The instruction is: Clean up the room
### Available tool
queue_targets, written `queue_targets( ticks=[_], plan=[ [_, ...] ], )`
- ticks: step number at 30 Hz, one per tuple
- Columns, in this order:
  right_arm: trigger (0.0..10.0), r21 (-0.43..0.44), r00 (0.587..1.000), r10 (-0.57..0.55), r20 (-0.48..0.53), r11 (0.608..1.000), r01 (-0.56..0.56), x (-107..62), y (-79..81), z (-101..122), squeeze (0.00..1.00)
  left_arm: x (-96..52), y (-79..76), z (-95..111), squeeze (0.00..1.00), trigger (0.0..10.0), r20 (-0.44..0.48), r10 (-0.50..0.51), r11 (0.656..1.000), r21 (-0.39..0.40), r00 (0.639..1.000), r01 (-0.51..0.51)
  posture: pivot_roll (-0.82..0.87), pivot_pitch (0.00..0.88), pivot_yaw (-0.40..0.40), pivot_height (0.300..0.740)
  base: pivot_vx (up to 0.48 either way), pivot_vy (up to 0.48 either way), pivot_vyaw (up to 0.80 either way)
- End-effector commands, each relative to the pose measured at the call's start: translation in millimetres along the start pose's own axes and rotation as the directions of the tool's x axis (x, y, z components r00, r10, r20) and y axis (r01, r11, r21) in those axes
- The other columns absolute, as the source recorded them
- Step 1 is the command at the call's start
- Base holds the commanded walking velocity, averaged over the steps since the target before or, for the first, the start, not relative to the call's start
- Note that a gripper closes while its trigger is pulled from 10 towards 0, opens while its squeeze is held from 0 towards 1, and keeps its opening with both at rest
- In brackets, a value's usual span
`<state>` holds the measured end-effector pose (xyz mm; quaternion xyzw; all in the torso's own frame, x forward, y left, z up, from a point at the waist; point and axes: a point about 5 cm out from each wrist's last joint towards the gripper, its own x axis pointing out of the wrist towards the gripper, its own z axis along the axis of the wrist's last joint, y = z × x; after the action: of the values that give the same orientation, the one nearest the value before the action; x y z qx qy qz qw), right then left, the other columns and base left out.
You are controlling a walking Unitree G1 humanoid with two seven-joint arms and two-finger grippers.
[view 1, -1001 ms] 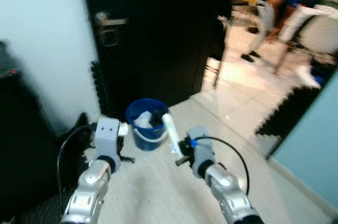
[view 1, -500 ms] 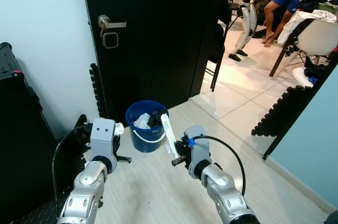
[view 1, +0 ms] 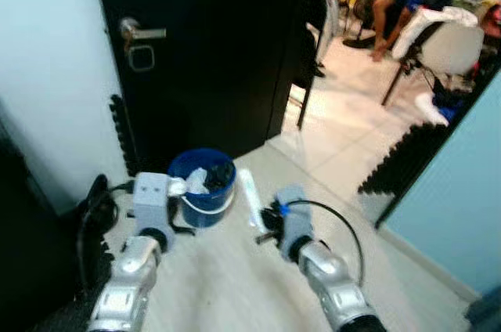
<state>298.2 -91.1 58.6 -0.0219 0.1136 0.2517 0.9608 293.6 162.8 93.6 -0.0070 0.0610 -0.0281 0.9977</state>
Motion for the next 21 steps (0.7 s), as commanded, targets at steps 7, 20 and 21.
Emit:
queue_targets(
  ticks=[7, 20, 21],
  plan=[
    [10.0, -0.038, 1.0, -0.008, -0.006, 0.999, 0.008, -4.0, -6.2, -2.4, 0.0, 0.5, -5.5, -0.6, 0.0, 10.0, 0.003, -0.017, 1.0, -0.011, 1.0, 0.017, 0.04, 0.0, -0.067, 0.74, 0.369, 0.0, 0.0],
    [10.0, -0.077, 1.0, 0.018, -0.009, 0.997, -0.019, 1.5, -4.2, 1.6, 0.0, 1.0, -3.1, -0.5, 0.0, 10.0, 0.005, -0.005, 1.0, -0.005, 1.0, 0.005, 0.05, 0.0, -0.076, 0.74, 0.366, 0.0, 0.43],
    [10.0, -0.079, 1.0, 0.02, -0.009, 0.997, -0.021, 2.3, -3.6, 2.0, 0.0, 0.5, -2.5, -0.6, 0.0, 10.0, 0.005, -0.003, 1.0, -0.004, 1.0, 0.003, 0.06, 0.0, -0.076, 0.74, 0.356, 0.0, 0.8]
  ],
)
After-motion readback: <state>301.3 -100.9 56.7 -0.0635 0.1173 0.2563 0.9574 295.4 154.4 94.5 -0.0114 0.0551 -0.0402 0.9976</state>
